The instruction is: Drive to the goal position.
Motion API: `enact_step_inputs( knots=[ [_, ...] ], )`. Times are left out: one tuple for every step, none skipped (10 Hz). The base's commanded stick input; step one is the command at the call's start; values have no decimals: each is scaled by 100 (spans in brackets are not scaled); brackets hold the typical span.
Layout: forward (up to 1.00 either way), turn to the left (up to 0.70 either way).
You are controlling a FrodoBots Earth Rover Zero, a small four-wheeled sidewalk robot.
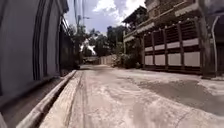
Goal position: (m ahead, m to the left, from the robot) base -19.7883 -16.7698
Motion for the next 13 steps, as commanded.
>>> enact_step_inputs(
  knots=[
    [70, -35],
    [70, -35],
    [70, -35],
    [70, -35],
    [70, -35],
    [70, -35],
    [70, -35],
    [70, -35],
    [70, -35],
    [70, -35],
    [70, -35],
    [70, -35],
    [70, -35]
  ],
)
